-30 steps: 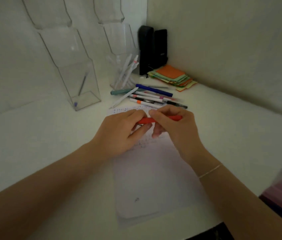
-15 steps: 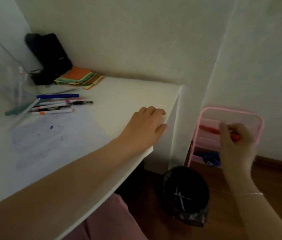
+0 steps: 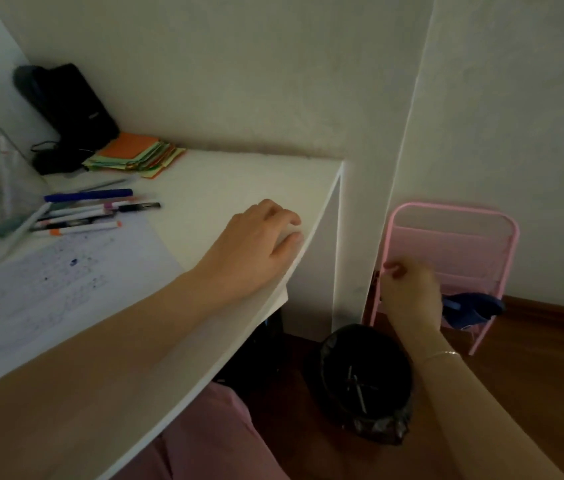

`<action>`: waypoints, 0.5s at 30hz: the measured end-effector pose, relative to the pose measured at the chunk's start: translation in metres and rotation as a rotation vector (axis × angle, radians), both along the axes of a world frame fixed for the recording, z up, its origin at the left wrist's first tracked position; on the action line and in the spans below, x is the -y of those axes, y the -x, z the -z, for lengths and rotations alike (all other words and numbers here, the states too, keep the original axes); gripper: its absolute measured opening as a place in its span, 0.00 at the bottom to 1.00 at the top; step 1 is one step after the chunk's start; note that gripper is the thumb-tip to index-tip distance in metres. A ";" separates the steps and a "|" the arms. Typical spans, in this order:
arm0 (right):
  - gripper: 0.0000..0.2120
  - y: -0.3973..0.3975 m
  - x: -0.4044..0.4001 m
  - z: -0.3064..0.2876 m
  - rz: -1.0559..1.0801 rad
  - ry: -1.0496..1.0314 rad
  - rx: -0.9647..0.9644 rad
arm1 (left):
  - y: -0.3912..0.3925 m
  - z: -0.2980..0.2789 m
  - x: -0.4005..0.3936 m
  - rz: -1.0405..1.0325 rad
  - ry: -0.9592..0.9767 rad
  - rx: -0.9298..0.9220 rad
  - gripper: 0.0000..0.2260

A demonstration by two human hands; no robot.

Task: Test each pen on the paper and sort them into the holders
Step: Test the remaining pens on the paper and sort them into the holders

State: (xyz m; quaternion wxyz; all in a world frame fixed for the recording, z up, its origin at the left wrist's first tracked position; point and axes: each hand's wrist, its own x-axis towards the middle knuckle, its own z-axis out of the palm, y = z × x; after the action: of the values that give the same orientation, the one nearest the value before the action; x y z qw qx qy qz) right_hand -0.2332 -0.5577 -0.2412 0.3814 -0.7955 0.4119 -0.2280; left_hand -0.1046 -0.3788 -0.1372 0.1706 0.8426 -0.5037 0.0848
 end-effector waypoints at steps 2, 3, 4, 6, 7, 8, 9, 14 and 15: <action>0.07 -0.012 -0.012 -0.052 0.007 0.089 0.204 | -0.011 -0.008 -0.015 -0.028 0.044 -0.003 0.15; 0.08 -0.019 -0.022 -0.080 -0.019 0.132 0.309 | -0.018 -0.012 -0.026 -0.056 0.063 -0.006 0.13; 0.08 -0.026 -0.034 -0.104 -0.061 0.175 0.406 | -0.025 -0.015 -0.037 -0.090 0.085 -0.013 0.11; 0.09 -0.044 -0.062 -0.144 -0.178 0.251 0.532 | -0.041 -0.020 -0.067 -0.179 0.119 -0.025 0.10; 0.09 -0.055 -0.077 -0.156 -0.247 0.279 0.558 | -0.048 -0.022 -0.084 -0.236 0.118 -0.028 0.09; 0.09 -0.068 -0.092 -0.164 -0.318 0.298 0.562 | -0.054 -0.022 -0.102 -0.292 0.110 -0.025 0.09; 0.09 -0.083 -0.109 -0.169 -0.394 0.312 0.547 | -0.059 -0.022 -0.122 -0.345 0.101 -0.021 0.08; 0.13 -0.157 -0.198 -0.158 -0.838 0.407 0.275 | -0.074 -0.014 -0.212 -0.570 0.052 -0.062 0.07; 0.15 -0.170 -0.214 -0.152 -0.892 0.462 0.190 | -0.075 -0.011 -0.226 -0.604 0.053 -0.062 0.06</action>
State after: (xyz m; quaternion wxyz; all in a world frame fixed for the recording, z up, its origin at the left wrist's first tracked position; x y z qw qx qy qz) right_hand -0.0632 -0.3436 -0.0891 0.2915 -0.9332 -0.0654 -0.1995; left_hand -0.0294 -0.1527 -0.1258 0.1747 0.9517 -0.2226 0.1189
